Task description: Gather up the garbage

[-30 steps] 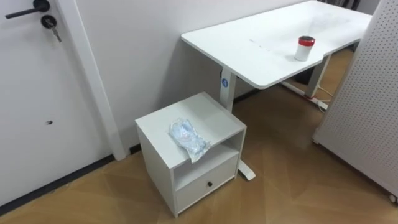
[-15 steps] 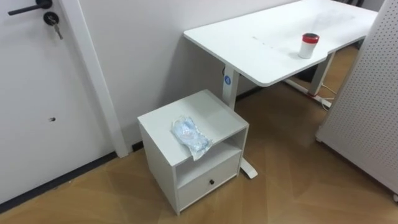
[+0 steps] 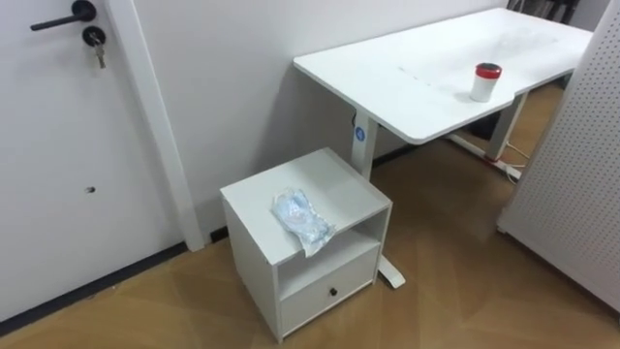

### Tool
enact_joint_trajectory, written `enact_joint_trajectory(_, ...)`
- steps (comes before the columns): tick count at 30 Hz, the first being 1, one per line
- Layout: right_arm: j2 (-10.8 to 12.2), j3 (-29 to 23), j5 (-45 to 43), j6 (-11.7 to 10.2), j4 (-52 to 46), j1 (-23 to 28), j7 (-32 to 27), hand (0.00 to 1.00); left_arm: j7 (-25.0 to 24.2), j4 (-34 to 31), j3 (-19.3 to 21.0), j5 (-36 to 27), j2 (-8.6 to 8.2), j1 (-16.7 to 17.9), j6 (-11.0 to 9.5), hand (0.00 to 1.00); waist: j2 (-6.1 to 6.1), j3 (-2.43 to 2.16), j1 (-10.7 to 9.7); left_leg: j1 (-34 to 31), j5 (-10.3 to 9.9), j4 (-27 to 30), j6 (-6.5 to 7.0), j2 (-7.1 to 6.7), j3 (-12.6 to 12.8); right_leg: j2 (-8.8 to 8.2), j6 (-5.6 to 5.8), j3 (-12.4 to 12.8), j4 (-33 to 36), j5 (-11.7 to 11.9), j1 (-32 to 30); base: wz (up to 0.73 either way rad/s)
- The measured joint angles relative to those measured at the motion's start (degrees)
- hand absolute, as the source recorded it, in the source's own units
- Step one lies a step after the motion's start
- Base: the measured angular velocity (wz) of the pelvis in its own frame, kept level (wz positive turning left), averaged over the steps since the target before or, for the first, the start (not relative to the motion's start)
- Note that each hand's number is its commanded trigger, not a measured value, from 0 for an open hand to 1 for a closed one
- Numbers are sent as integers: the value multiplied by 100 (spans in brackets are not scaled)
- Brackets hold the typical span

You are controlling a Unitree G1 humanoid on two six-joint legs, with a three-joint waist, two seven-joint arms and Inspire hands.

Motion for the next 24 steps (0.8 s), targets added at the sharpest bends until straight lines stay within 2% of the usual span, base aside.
enact_joint_trajectory(1,-14,3,-28,-2,-10,0,-6,100,3,3,3,1,11,-11,23,0,2,3,8,-33,-77,143,-24,37,8,8,-34,1,200,-118,-57,-7)
enact_joint_trajectory(4,-29,-3,-60,-14,-1,-2,-18,100,7,0,4,12,12,-66,25,0,-29,9,-3,-90,-146,326,-93,65,4,10,-134,18,600,-355,-228,-2)
enact_joint_trajectory(7,-98,-1,-104,-24,26,-4,-14,100,-2,-7,0,5,13,-45,61,0,-20,-5,-14,-160,-102,355,-203,142,139,16,-242,66,837,-512,-402,2)
enact_joint_trajectory(9,-139,-4,-102,-26,39,19,-22,100,-4,-9,-8,8,28,-74,144,0,-69,-37,-87,-336,-11,487,-274,141,217,-25,-317,104,977,-602,-550,33)
enact_joint_trajectory(10,-139,1,-86,-20,30,-21,-46,100,-4,-14,-45,8,57,-73,182,0,-133,-24,-172,-677,192,988,-306,127,426,-7,-400,297,1035,-677,-541,46)
enact_joint_trajectory(11,-132,3,-53,-18,36,17,-80,100,-1,-9,-102,4,73,-68,191,0,-119,17,-182,-881,207,1209,-256,102,550,10,-435,433,1030,-698,-504,58)
enact_joint_trajectory(12,-156,4,-34,-7,57,120,-148,100,-3,-15,-132,-10,72,-27,187,0,-231,-44,-145,-1124,198,949,-193,-72,746,11,-480,716,1013,-746,-469,42)
enact_joint_trajectory(13,-209,4,-79,41,71,182,-180,100,-5,-72,-137,-16,64,-25,161,0,-221,-31,-82,-1373,323,424,-198,-200,877,14,-519,884,1013,-817,-490,22)
enact_joint_trajectory(14,-238,5,-148,84,74,184,-209,100,-5,-93,-135,-14,64,29,158,0,-212,-30,10,-1471,460,147,-212,-247,932,19,-522,965,1015,-849,-486,-32)
enact_joint_trajectory(15,-297,7,-343,127,75,167,-223,100,2,-131,-90,-20,73,167,153,0,-175,-32,181,-1580,776,-391,-178,-262,995,43,-514,1129,1012,-904,-456,-73)
enact_joint_trajectory(16,-335,7,-576,134,87,185,-225,100,2,-126,-43,-18,100,296,153,0,-164,-24,257,-1587,1157,-606,-50,-223,1011,33,-513,1195,961,-974,-327,-78)
enact_joint_trajectory(17,-338,1,-695,133,75,202,-226,100,-1,-117,5,1,112,335,153,0,-133,-22,272,-1562,1318,-562,-21,-174,1078,33,-490,1228,915,-1008,-253,-59)
enact_joint_trajectory(18,-329,1,-864,131,18,226,-227,100,-2,-113,39,3,150,328,136,0,-216,-37,261,-1525,1455,-467,91,-158,1239,-15,-394,1284,890,-1082,-170,-43)
enact_joint_trajectory(19,-330,4,-968,131,-26,225,-224,100,-2,-58,66,-2,160,290,28,0,-263,-44,285,-1525,1400,-289,175,-171,1408,-104,-323,1352,870,-1150,-100,-42)
enact_joint_trajectory(20,-333,7,-987,133,-59,227,-228,100,-6,-44,65,-5,155,259,-30,0,-307,-44,305,-1525,1352,-201,246,-176,1480,-111,-285,1426,849,-1178,-70,-51)
enact_joint_trajectory(21,-328,23,-1015,147,-187,214,-251,100,-10,-56,65,1,148,226,-146,0,-348,-51,342,-1525,1190,16,387,-204,1579,-189,-215,1546,810,-1217,14,-48)
enact_joint_trajectory(22,-302,65,-1062,135,-277,214,-286,100,-3,-55,83,-19,149,138,-214,0,-404,-48,320,-1524,969,202,425,-264,1624,-285,-127,1522,853,-1271,71,-44)
enact_joint_trajectory(23,-300,83,-1097,139,-348,196,-347,100,3,-76,78,-101,146,29,-257,0,-457,-54,319,-1505,786,361,485,-276,1686,-352,-113,1514,1088,-1276,59,-25)
enact_joint_trajectory(24,-300,82,-1113,148,-394,159,-388,100,7,-106,79,-126,146,-12,-284,0,-426,-64,325,-1488,687,436,501,-279,1709,-385,-109,1510,1333,-1276,-13,-16)
